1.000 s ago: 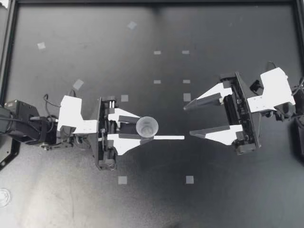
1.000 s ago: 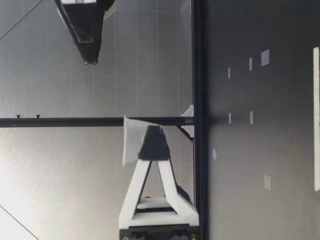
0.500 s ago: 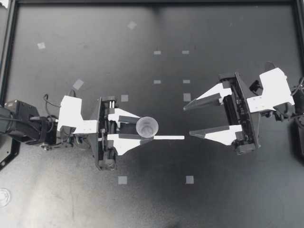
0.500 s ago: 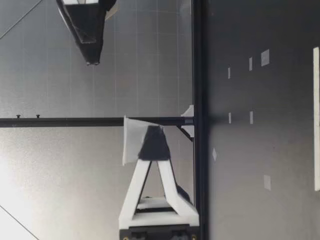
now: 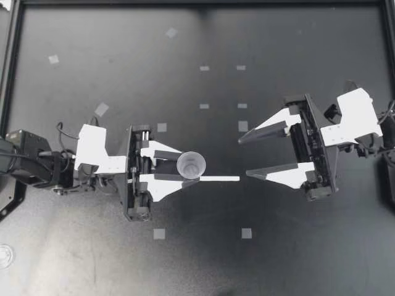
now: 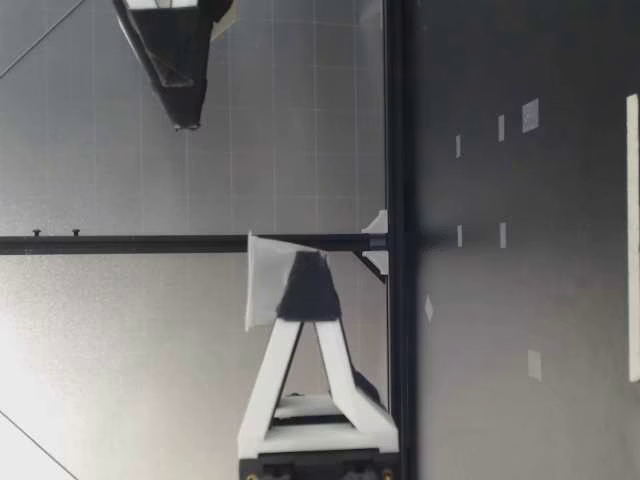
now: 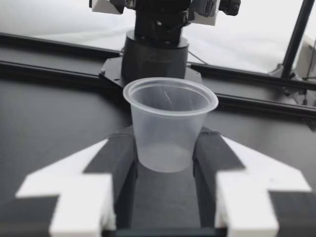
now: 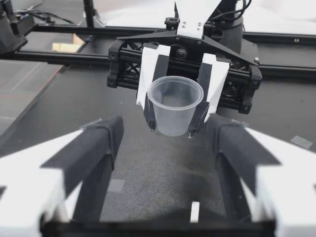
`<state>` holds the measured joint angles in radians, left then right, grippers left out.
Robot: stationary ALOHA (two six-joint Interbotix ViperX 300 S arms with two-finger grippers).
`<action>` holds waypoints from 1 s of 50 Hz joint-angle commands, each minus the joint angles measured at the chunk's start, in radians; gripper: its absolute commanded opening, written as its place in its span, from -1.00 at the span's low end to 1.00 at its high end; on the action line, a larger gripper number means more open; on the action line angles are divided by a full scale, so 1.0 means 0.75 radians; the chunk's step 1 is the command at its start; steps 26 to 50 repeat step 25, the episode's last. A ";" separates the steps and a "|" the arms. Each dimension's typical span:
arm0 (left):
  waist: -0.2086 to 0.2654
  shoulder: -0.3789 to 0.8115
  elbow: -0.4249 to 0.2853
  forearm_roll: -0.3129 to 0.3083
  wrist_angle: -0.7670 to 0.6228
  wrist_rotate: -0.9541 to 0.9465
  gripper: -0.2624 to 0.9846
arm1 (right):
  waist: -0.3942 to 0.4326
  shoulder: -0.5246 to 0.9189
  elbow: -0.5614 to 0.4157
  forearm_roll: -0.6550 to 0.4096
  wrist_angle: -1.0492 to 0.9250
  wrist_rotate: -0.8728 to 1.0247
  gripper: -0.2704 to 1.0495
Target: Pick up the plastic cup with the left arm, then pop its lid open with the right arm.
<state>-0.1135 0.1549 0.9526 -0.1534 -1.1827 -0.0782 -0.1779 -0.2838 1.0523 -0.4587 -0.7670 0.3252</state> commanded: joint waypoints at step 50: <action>-0.002 -0.043 -0.008 0.002 -0.008 0.012 -0.42 | -0.006 -0.008 -0.010 0.004 -0.014 0.000 0.44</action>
